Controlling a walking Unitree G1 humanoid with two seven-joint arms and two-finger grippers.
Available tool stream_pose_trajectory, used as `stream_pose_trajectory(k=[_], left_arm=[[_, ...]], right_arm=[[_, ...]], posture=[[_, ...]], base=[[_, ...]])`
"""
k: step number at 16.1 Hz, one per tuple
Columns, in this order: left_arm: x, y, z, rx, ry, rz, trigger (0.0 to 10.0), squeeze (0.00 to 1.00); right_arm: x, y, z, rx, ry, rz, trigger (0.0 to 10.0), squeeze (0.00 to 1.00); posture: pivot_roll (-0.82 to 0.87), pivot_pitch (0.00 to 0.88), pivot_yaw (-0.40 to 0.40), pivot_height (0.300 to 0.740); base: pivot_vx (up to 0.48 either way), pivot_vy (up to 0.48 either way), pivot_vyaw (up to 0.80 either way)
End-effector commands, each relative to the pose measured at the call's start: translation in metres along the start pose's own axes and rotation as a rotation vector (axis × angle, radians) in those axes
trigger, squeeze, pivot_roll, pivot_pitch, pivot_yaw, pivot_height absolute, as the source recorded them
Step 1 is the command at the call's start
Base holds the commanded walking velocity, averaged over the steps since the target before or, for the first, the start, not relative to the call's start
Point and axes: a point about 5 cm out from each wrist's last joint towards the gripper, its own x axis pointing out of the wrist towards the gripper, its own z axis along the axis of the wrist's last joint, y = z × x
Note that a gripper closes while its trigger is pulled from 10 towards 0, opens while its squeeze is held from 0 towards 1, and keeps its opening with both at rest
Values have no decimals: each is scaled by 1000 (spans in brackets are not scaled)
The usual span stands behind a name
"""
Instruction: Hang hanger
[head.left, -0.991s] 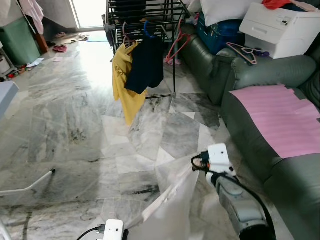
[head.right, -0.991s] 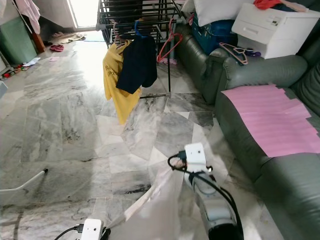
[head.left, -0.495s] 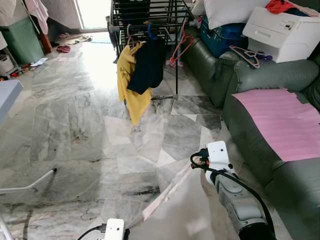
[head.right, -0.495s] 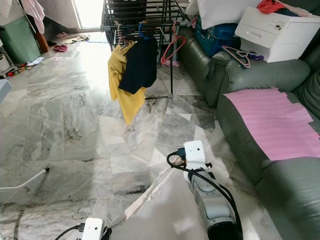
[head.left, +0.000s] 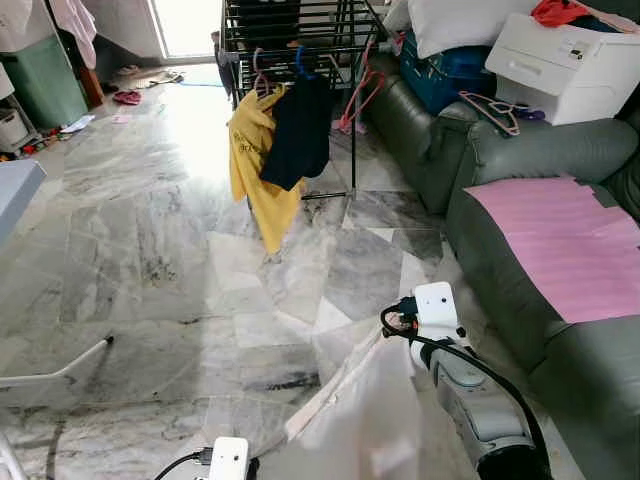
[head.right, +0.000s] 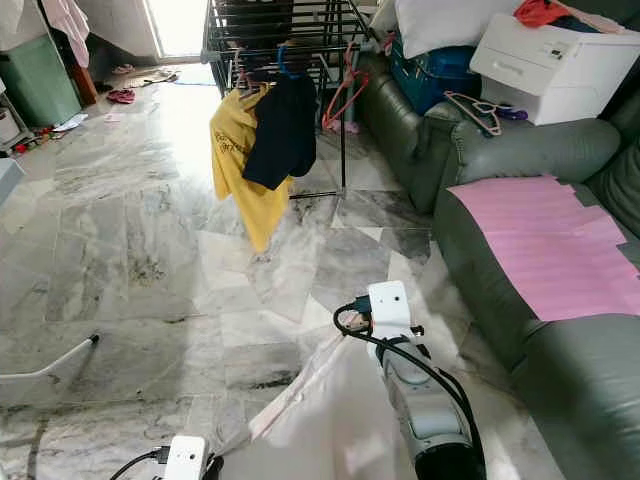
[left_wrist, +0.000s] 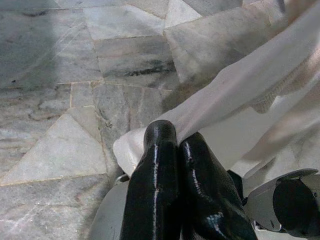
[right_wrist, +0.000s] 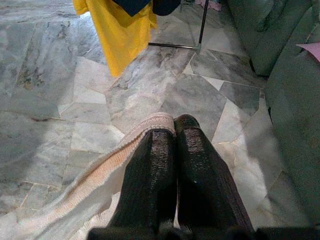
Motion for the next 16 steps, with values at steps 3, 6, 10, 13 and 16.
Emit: stream_pose_trajectory(k=[3, 6, 10, 13, 16], left_arm=[[36, 47, 255, 159, -620, 190, 10000, 0], [36, 47, 255, 159, -620, 190, 10000, 0], [36, 47, 255, 159, -620, 190, 10000, 0], [37, 46, 251, 160, -615, 186, 10000, 0], [50, 29, 136, 280, -140, 80, 10000, 0]], right_arm=[[0, -2, 15, 2, -60, -6, 7412, 0], [0, -2, 15, 2, -60, -6, 7412, 0], [0, -2, 15, 2, -60, -6, 7412, 0], [1, -1, 8, -12, -33, 0, 7647, 0], [-19, 31, -108, -40, 358, 172, 10000, 510]], posture=[[-122, 212, 134, 740], [-122, 212, 134, 740], [-122, 212, 134, 740], [-122, 0, 0, 740], [-99, 0, 0, 740]], base=[[0, 0, 0], [0, 0, 0], [0, 0, 0], [0, 0, 0], [0, 0, 0]])
